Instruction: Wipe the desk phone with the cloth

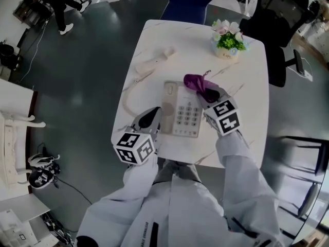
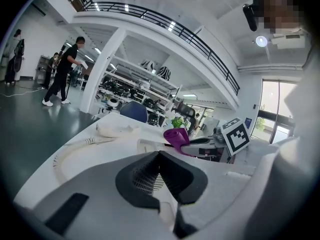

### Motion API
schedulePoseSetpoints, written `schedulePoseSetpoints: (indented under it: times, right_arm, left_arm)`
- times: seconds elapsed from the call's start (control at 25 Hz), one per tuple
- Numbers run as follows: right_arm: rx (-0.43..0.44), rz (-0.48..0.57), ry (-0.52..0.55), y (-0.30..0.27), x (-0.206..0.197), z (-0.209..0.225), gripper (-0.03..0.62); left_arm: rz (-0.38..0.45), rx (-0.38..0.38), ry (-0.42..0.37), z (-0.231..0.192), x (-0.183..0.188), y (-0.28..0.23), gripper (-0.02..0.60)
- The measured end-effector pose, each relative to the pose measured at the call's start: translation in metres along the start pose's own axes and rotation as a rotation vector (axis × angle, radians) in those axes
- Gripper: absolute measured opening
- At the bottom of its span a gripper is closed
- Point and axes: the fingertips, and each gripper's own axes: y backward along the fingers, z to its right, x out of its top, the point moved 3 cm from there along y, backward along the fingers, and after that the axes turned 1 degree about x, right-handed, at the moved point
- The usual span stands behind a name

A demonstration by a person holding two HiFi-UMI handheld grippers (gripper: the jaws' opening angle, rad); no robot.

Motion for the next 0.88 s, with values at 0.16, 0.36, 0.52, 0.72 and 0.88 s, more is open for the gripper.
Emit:
schedulePoseSetpoints:
  times: [0.16,0.36,0.52,0.72,0.88]
  right_arm:
    - [0.018,-0.028,0.010,0.002,-0.002,-0.002,0.041]
    - [0.038,-0.044,0.029,0.002,-0.004,-0.006,0.041]
    - [0.065,-0.060,0.038,0.001,-0.007,-0.012,0.041]
    - [0.090,-0.080,0.039,0.004,-0.011,-0.018,0.041]
    - [0.104,-0.094,0.044,0.007,-0.013,-0.024,0.041]
  left_arm:
    - [-0.002,0.001,0.002,0.004,-0.001,0.001,-0.002]
    - [0.004,0.003,0.011,0.006,-0.005,0.002,-0.002]
    - [0.004,0.004,0.013,0.009,-0.008,0.003,-0.003]
    - [0.007,0.004,0.023,0.015,-0.011,0.007,-0.002]
    - [0.010,0.003,0.027,0.020,-0.012,0.010,-0.002]
